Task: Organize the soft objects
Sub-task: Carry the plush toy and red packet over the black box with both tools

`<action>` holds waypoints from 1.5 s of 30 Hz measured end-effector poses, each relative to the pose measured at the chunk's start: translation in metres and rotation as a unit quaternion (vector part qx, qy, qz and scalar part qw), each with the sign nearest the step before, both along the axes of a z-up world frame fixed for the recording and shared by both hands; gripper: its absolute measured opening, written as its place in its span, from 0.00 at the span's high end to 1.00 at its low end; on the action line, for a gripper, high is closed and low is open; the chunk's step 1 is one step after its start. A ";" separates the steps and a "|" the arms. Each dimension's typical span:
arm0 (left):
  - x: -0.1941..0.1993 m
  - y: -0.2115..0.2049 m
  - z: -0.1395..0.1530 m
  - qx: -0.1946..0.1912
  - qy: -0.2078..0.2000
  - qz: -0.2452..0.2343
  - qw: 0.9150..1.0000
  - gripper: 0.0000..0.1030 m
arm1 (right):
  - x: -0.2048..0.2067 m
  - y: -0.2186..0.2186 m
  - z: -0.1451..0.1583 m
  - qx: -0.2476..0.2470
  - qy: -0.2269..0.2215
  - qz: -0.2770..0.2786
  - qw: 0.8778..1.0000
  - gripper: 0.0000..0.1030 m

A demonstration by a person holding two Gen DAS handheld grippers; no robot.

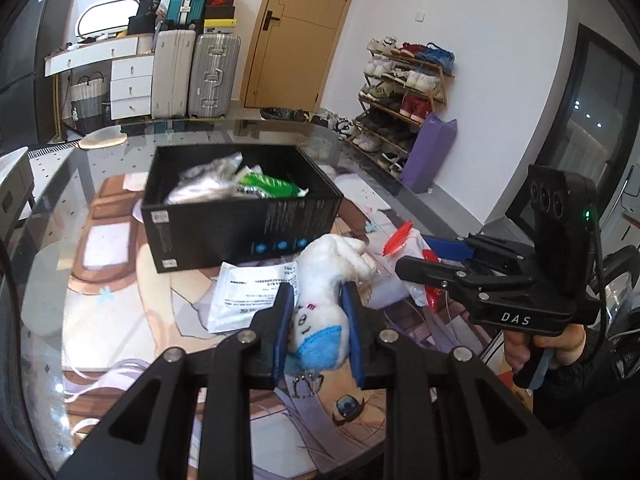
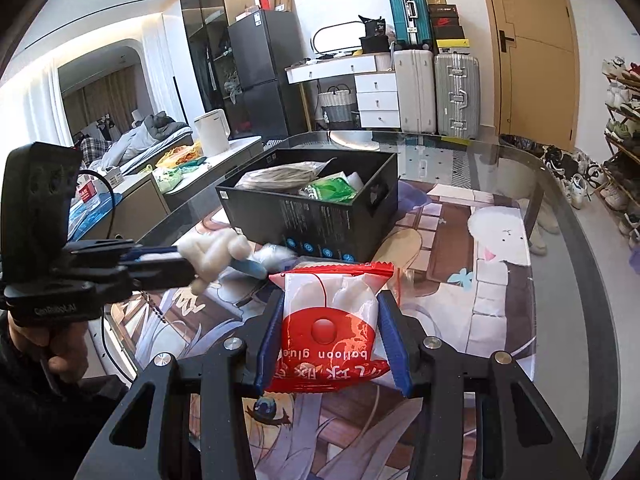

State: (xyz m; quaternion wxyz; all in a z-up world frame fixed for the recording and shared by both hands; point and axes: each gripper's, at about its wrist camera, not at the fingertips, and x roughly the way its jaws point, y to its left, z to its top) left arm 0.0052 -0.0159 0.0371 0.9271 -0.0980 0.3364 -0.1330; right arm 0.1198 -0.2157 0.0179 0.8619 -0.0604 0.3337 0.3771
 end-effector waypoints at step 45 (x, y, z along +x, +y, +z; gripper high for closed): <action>0.122 0.079 0.016 0.043 -0.024 0.139 0.989 0.78 | 0.094 0.103 0.031 -0.051 -0.043 0.003 0.998 0.55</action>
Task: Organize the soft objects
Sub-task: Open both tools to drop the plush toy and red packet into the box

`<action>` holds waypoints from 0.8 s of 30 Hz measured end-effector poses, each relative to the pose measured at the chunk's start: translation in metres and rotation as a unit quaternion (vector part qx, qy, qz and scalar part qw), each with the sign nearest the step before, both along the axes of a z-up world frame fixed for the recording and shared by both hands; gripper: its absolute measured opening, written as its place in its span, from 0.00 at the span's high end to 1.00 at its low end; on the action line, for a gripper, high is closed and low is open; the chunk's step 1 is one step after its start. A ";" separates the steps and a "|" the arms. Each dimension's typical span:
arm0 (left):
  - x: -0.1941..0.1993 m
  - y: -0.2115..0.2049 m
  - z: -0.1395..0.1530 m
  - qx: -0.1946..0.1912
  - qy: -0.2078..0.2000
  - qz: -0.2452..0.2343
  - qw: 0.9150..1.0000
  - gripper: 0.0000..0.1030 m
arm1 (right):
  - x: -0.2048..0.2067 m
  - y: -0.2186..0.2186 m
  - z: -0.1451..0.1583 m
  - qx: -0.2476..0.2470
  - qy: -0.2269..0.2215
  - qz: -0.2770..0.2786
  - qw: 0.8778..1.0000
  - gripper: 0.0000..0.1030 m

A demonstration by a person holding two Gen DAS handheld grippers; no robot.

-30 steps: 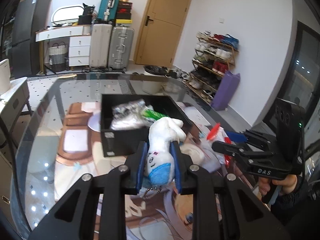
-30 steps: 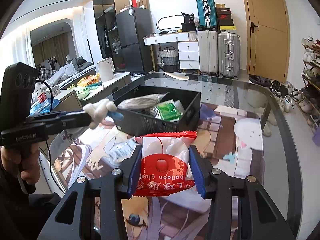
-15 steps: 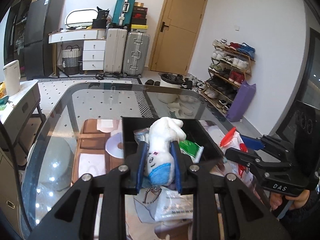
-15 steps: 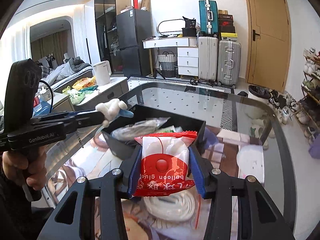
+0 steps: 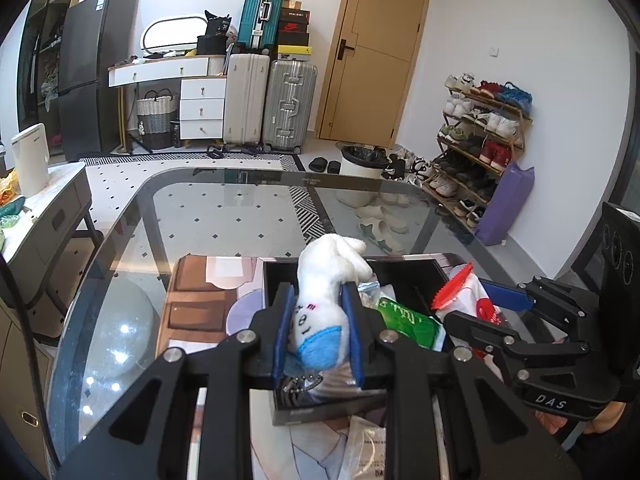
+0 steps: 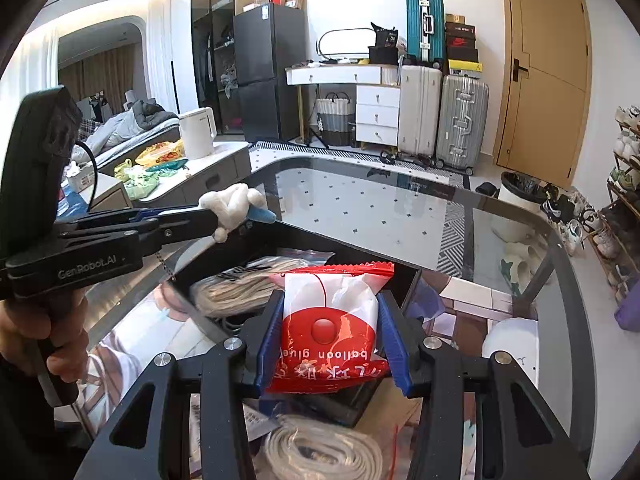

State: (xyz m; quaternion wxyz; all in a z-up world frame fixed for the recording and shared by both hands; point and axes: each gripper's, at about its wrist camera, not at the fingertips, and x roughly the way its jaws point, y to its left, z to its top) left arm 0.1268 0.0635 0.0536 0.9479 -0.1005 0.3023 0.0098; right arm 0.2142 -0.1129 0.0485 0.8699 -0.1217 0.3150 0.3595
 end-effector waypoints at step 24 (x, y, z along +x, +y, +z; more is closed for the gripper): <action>0.036 -0.025 -0.039 0.059 0.049 -0.017 0.997 0.77 | 0.034 0.036 -0.034 -0.045 -0.014 0.006 0.999 0.55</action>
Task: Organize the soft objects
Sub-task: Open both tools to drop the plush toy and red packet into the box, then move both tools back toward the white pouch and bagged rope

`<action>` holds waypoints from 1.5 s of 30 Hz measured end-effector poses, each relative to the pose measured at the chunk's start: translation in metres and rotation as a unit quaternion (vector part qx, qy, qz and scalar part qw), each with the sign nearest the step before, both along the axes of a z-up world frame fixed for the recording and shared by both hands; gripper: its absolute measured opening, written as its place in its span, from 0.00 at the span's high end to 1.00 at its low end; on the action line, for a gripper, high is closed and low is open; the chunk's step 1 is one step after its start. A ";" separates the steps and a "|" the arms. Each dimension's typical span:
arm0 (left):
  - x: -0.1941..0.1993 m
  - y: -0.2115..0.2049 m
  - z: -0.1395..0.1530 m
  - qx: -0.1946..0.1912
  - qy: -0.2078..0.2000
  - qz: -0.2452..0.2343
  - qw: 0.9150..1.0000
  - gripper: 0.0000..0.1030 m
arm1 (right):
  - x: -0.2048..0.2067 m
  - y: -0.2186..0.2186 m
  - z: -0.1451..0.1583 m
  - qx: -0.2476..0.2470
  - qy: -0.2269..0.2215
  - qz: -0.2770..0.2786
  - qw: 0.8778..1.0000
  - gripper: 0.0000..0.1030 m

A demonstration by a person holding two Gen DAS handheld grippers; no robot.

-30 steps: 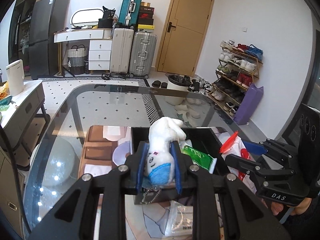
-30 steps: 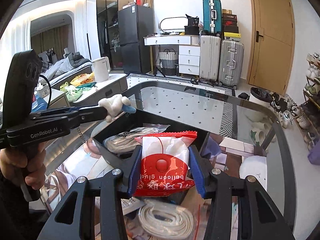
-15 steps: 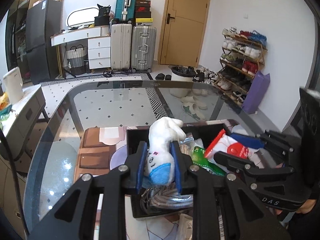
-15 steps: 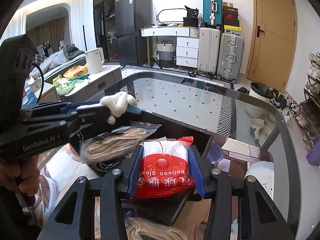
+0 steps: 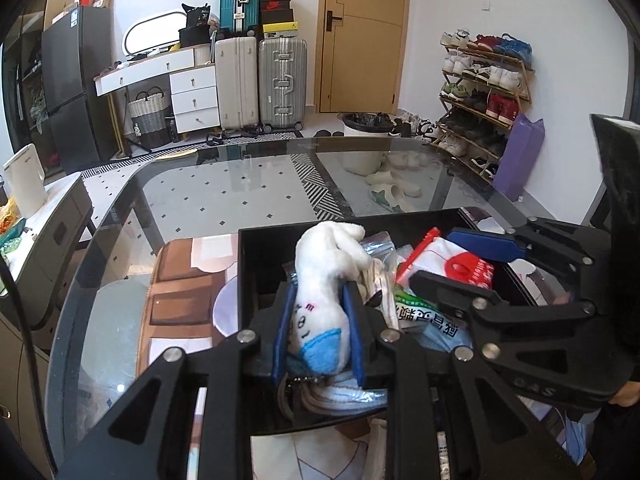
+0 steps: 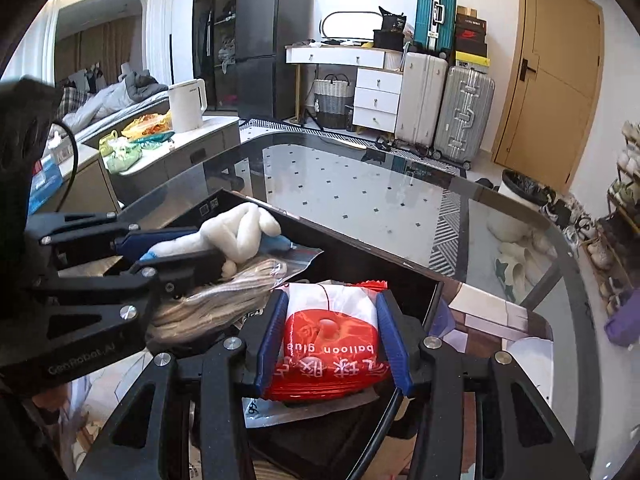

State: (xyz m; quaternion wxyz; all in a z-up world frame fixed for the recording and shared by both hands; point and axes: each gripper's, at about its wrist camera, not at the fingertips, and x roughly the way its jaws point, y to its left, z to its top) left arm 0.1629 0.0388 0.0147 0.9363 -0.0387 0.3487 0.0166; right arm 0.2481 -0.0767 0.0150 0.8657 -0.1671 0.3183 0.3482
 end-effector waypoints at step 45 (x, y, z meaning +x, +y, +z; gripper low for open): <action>-0.105 -0.028 -0.004 -0.025 0.017 -0.022 0.999 0.00 | -0.074 -0.076 -0.034 -0.037 0.108 0.028 0.993 0.00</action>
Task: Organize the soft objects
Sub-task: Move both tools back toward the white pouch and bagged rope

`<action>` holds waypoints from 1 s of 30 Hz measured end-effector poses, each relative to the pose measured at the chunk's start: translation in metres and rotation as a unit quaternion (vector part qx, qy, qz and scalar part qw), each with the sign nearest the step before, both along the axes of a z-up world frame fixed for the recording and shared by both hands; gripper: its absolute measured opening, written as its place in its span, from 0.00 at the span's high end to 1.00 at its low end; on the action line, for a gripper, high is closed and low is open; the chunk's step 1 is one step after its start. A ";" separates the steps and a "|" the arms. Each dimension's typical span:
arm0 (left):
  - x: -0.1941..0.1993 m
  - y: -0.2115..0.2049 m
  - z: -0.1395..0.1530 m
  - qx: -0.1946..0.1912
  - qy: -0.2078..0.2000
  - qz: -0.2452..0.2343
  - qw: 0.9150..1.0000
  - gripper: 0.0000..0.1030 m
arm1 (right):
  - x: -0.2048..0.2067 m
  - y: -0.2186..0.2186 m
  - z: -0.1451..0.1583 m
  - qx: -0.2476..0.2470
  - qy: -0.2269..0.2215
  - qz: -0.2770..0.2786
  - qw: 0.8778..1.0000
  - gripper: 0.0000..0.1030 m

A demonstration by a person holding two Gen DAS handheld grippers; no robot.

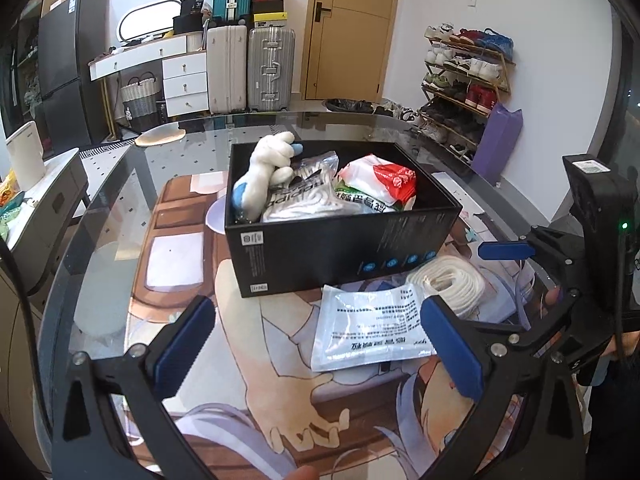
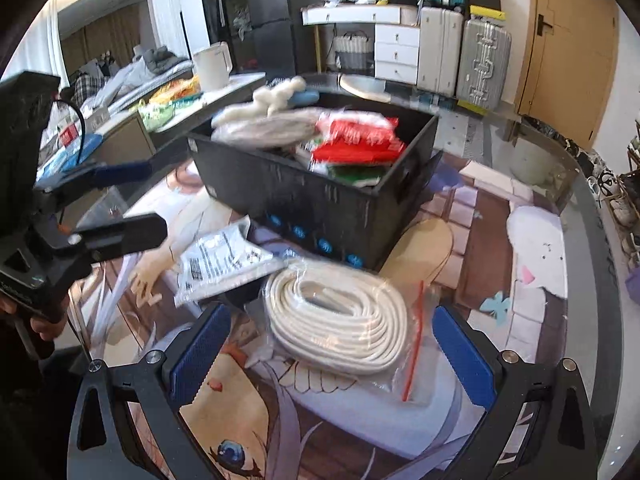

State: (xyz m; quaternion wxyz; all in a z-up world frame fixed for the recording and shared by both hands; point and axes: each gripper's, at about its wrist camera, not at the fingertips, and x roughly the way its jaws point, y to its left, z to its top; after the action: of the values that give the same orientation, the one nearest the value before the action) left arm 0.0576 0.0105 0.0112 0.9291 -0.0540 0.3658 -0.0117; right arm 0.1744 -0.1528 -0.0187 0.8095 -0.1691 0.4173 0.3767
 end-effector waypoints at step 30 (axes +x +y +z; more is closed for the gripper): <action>0.003 0.000 -0.016 0.007 0.019 -0.001 1.000 0.00 | 0.018 0.001 -0.023 -0.031 0.007 -0.042 0.999 0.00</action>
State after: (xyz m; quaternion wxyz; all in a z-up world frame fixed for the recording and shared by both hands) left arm 0.0606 0.0109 -0.0047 0.9223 -0.0474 0.3835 -0.0090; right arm 0.1925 -0.1516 -0.0415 0.8160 -0.1734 0.4413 0.3307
